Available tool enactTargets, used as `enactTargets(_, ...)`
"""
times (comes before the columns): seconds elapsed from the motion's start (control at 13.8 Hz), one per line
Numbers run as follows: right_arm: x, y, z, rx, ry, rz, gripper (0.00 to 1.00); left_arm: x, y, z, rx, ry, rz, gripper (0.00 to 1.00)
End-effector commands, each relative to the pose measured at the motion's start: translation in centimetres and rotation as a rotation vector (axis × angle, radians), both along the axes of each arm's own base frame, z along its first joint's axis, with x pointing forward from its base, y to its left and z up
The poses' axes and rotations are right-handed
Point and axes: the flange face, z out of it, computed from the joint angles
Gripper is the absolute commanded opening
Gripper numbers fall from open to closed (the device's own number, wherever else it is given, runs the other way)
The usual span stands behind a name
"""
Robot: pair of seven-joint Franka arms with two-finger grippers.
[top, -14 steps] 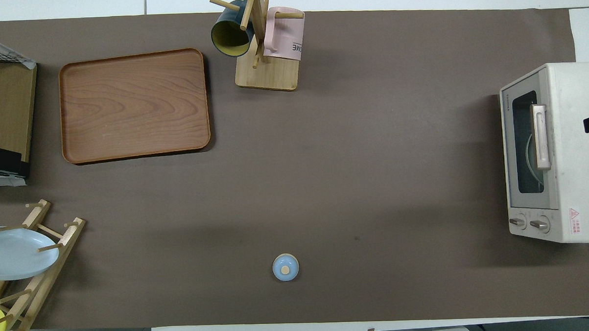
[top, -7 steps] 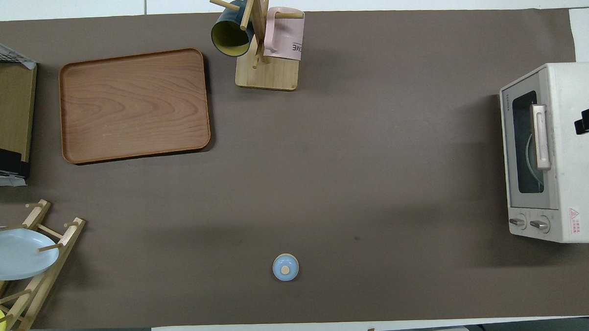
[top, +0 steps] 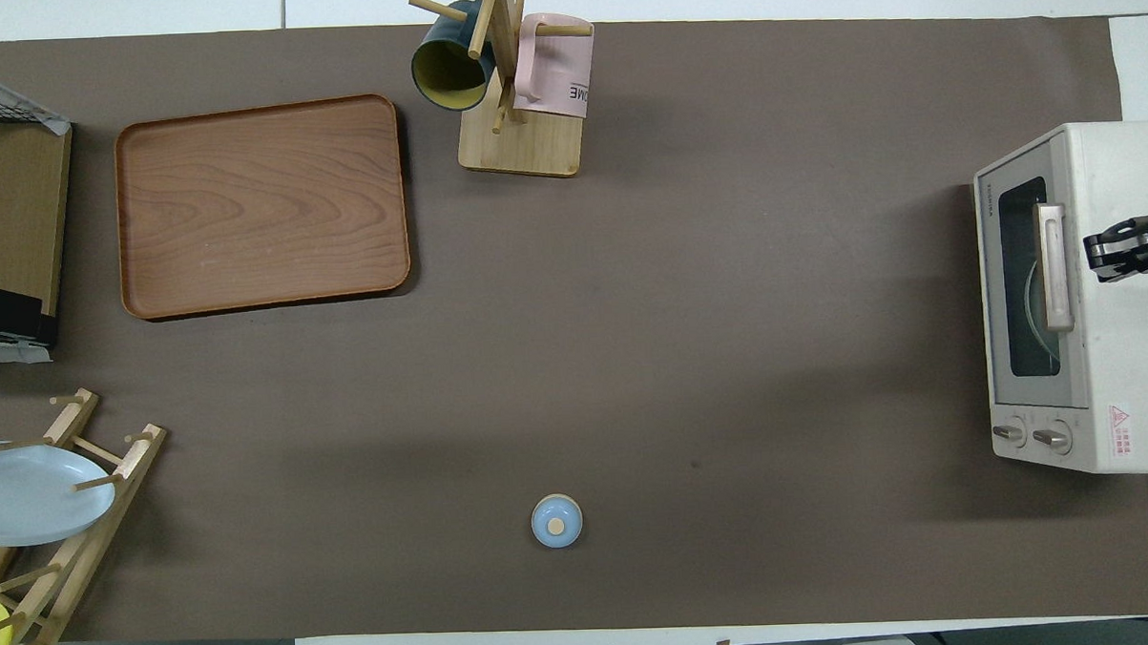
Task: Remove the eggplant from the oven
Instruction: 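Reach the right gripper toward the toaster oven door handle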
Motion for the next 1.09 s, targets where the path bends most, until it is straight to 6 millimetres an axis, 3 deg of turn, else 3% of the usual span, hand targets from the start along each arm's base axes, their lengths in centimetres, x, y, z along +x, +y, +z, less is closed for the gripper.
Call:
enactTargets(0.0,0.0,-0.3,-2.0,-0.054,-0.003,-0.007,0.0,-0.5,0.3,0.4,-0.001,0.005,-0.001,1.0)
enactTargets(0.43,1.1,-0.4,-4.4,-0.058,-0.022,-0.045,0.0,-0.5,0.3,0.4,-0.001,0.005,-0.001,1.0)
enactTargets(0.72,1.4,-0.1,-6.9,-0.053,-0.016,-0.027,0.0,-0.5,0.3,0.4,-0.001,0.005,-0.001,1.0)
enactTargets(0.8,1.9,0.4,-7.9,-0.051,-0.015,-0.015,0.0,-0.5,0.3,0.4,-0.001,0.005,-0.001,1.0)
enactTargets(1.01,3.9,4.9,-10.3,-0.038,-0.047,0.026,0.0,-0.5,0.3,0.4,-0.001,0.005,-0.001,1.0)
